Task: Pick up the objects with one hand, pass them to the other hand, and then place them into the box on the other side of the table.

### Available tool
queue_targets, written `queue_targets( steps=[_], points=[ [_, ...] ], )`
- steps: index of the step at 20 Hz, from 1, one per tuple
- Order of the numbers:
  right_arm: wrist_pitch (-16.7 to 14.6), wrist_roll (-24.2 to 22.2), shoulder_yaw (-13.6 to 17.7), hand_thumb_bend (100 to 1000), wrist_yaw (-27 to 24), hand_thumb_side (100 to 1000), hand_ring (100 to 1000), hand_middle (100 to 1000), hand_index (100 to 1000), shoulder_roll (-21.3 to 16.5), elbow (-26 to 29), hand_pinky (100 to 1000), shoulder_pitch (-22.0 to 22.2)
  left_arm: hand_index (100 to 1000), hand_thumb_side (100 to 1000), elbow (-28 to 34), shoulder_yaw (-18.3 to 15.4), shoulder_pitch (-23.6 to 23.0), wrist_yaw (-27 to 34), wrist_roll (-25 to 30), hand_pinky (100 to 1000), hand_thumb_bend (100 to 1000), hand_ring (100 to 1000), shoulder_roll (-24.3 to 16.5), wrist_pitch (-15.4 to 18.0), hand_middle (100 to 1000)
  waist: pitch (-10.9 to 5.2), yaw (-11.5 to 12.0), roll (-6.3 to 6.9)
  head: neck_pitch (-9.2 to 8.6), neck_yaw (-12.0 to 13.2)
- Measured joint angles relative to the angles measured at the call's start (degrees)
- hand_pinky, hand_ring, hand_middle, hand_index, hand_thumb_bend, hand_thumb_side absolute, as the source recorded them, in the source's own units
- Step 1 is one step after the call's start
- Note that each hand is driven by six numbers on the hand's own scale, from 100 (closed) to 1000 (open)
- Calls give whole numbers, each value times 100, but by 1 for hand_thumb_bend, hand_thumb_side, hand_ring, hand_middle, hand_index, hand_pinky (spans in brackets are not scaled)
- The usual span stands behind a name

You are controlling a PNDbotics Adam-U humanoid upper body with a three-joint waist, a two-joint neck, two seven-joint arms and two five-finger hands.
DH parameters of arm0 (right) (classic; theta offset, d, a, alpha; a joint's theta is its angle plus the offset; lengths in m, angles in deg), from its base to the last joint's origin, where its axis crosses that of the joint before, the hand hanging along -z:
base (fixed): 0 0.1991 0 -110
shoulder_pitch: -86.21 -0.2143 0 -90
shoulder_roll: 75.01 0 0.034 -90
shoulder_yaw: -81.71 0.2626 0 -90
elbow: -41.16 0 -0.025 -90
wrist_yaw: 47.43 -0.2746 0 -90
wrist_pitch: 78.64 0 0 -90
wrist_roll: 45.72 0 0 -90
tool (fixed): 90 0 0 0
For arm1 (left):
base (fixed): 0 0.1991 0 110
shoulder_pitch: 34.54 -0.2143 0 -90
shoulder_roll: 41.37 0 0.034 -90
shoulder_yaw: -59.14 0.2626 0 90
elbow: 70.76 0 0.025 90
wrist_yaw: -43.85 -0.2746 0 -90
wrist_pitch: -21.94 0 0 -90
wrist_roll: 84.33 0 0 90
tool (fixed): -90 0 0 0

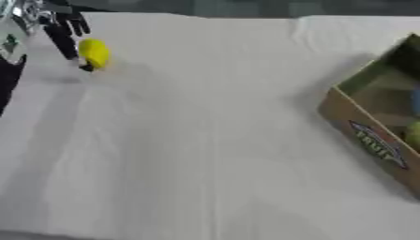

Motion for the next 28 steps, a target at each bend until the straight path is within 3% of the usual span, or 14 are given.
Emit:
queue_targets(
  steps=[7,11,18,24,28],
  points=[
    [1,-1,-1,100,103,475,771,851,814,59,0,966,6,849,100,-83,-139,43,-197,-486,840,409,853,58,-137,782,102,-46,0,-53,58],
    [2,-3,-1,100,152,478,771,851,815,96,0,966,7,837,100,-120,-162,47,-187,-781,830,349,850,58,-171,775,144,-71,0,-91,82],
    [36,-40,-1,100,196,481,771,852,815,142,0,967,2,813,100,-250,-175,63,-345,-905,808,391,844,95,-192,752,196,-107,0,-107,129],
    [60,-60,-1,100,201,475,770,852,815,159,0,968,-20,792,100,-327,-219,99,-535,-779,791,304,833,110,-239,737,228,-116,0,-151,158],
    [77,-76,-1,100,217,473,770,852,816,195,0,968,-32,793,100,-368,-248,100,-644,-779,785,299,830,112,-276,732,241,-137,0,-173,180]
  ],
)
